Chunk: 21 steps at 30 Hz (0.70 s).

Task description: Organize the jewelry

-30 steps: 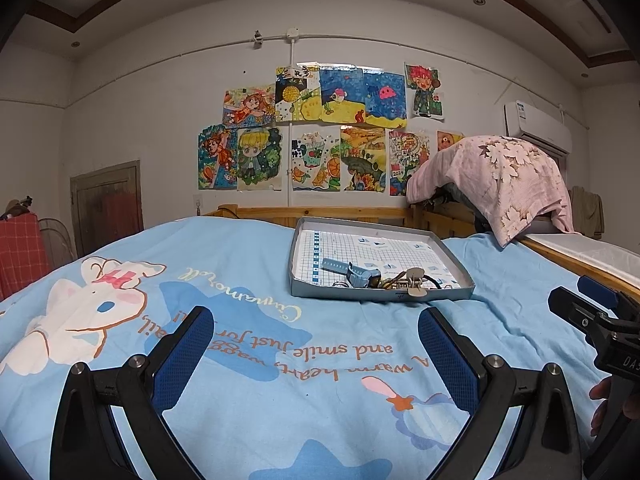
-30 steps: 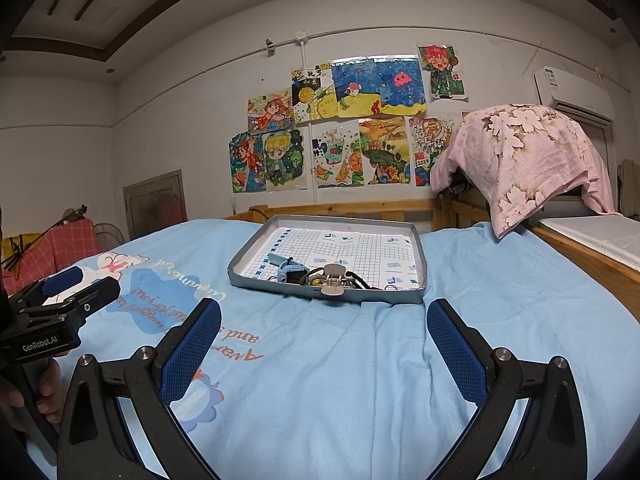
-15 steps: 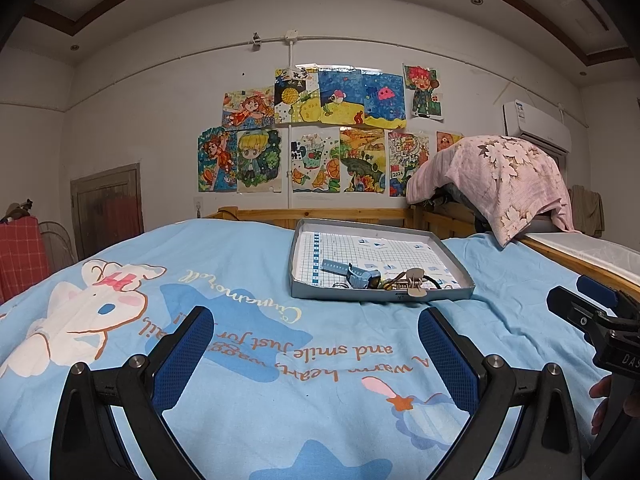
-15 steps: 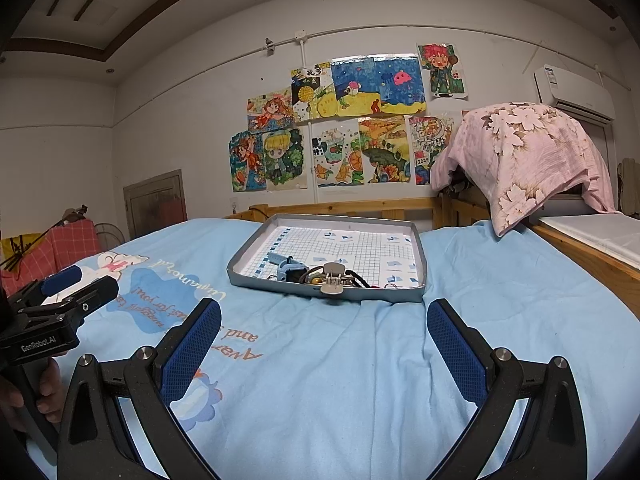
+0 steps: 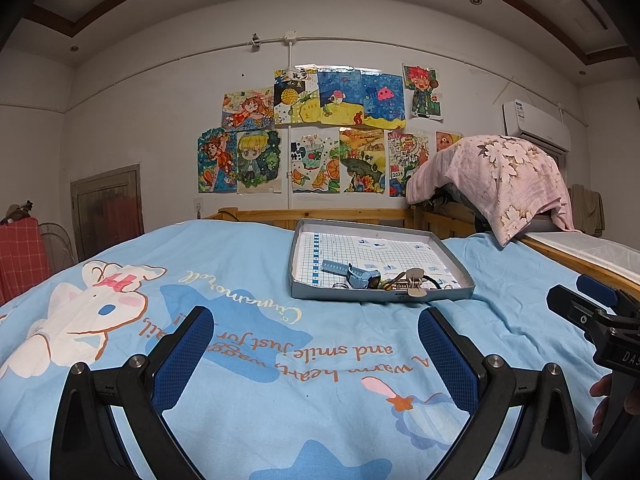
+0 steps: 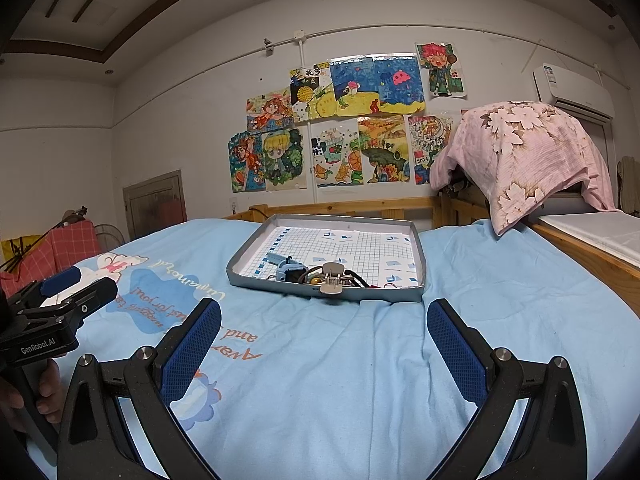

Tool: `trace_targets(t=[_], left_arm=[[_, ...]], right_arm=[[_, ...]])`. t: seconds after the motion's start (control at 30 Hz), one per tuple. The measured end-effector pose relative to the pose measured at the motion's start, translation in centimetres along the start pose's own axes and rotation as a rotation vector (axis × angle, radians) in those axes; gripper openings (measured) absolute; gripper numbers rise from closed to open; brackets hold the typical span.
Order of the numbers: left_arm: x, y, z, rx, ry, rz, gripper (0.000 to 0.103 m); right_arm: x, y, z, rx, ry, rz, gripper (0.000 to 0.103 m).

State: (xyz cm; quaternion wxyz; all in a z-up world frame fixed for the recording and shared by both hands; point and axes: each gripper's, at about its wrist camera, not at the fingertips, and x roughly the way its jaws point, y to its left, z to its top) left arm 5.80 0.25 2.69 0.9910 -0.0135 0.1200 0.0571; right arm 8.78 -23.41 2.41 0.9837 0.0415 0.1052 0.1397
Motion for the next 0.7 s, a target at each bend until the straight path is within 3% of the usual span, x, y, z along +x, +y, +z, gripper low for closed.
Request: trace_targets(t=[0.7], left_arm=[[0.09, 0.39, 0.03, 0.001, 0.000, 0.006, 0.103]], right_arm=[[-0.08, 0.13, -0.04, 0.000, 0.001, -0.001, 0.102]])
